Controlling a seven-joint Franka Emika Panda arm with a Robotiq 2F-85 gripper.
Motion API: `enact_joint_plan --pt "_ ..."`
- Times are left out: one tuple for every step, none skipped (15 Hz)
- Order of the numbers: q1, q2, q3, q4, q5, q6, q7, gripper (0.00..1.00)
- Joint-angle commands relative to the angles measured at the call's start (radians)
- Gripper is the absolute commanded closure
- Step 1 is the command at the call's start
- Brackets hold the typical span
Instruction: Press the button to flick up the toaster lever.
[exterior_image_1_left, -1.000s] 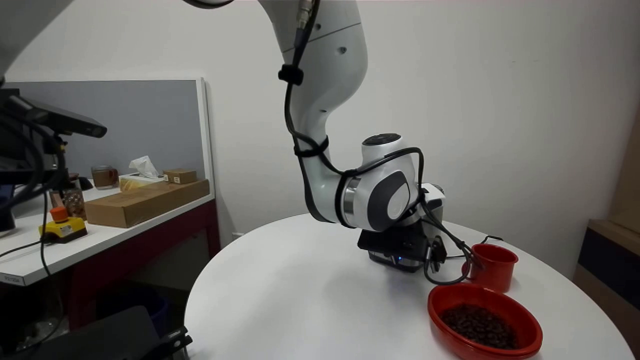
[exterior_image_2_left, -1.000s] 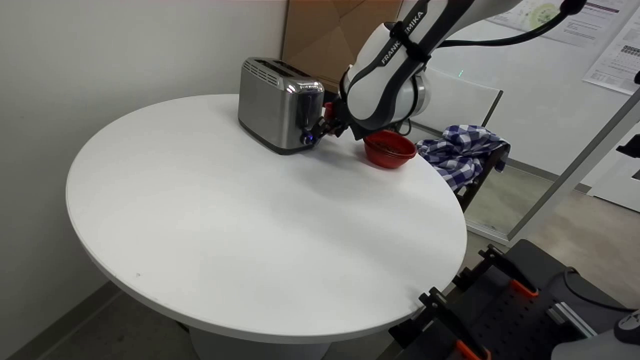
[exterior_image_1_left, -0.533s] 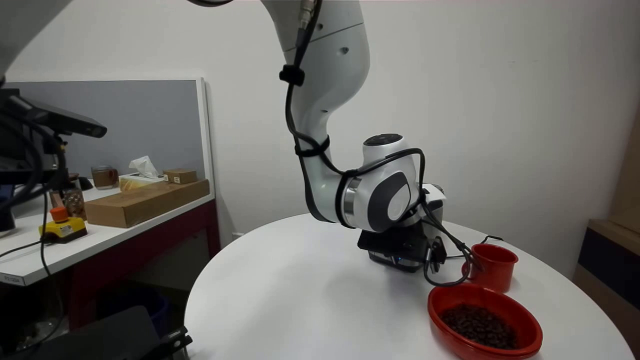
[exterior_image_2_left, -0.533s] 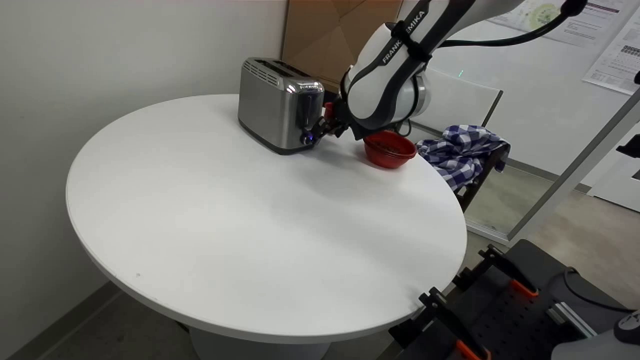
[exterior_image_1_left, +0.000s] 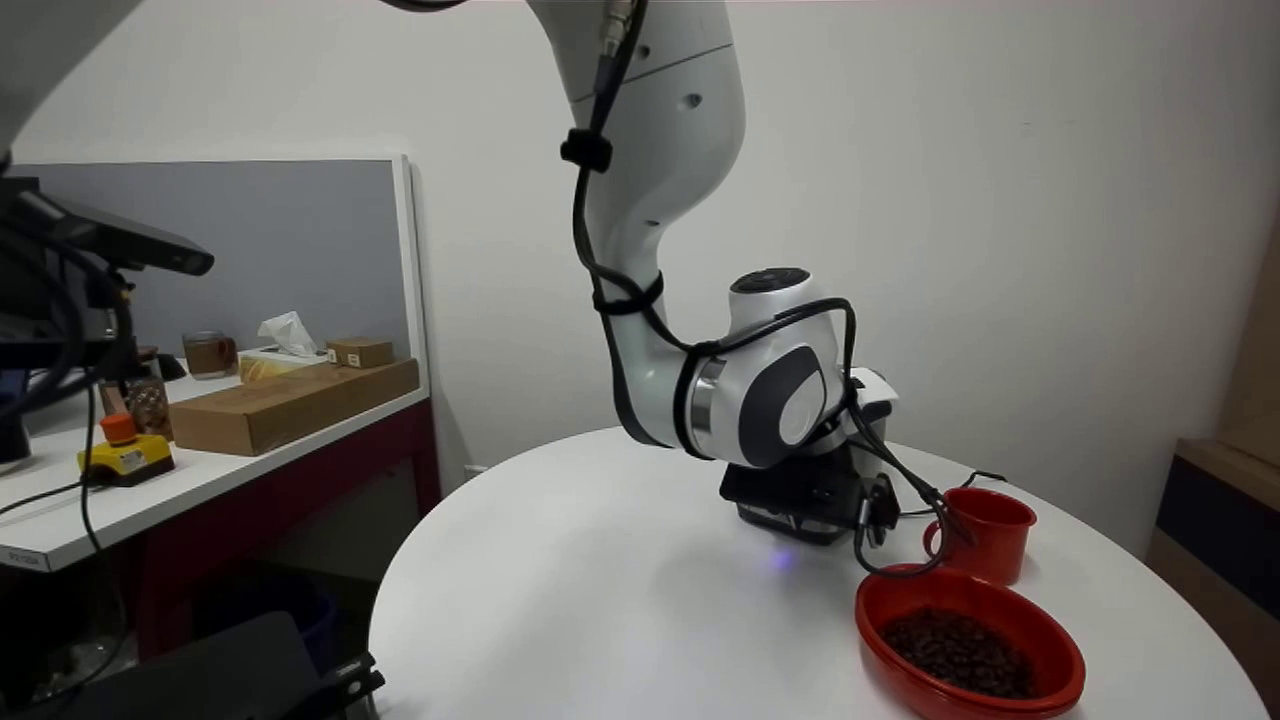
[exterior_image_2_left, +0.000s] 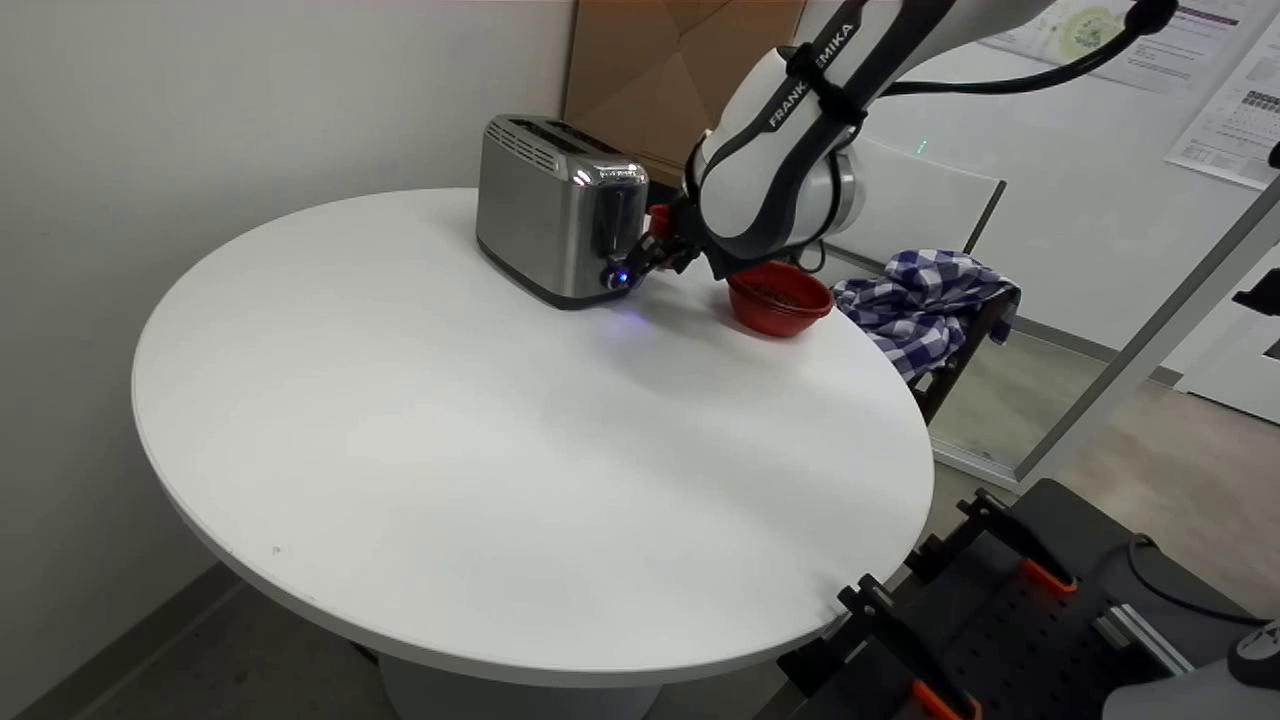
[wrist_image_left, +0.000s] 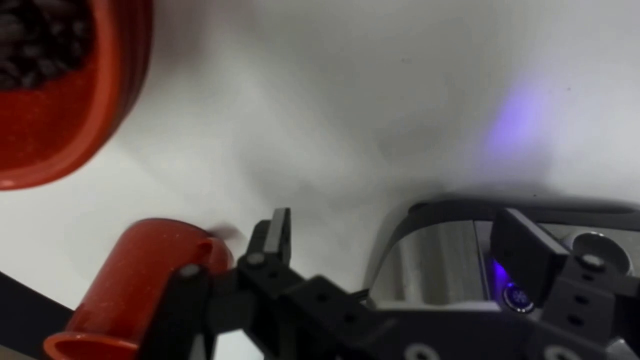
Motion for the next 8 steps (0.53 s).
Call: enact_joint_plan --pt "-0.025 0.008 0.027 -0.011 0.018 0.047 -0.030 0.00" --pt "-0.026 0.008 0.028 -0.013 0.017 0.049 -0.030 0.00" --pt "-0.028 0.008 0.031 -0.015 0.017 0.046 -0.030 0.00" --pt "-0.030 0.009 0.033 -0.015 0.017 0.046 -0.030 0.00" --pt "-0.033 0.011 0.037 -0.015 0.019 0.054 -0.028 0.00" --pt "-0.038 0.014 0.042 -0.015 0.020 0.071 -0.027 0.00" --pt "-0.042 0.014 0.047 -0.016 0.019 0.083 -0.027 0.00" --pt "-0.047 0.016 0.050 -0.020 0.017 0.103 -0.028 0.00"
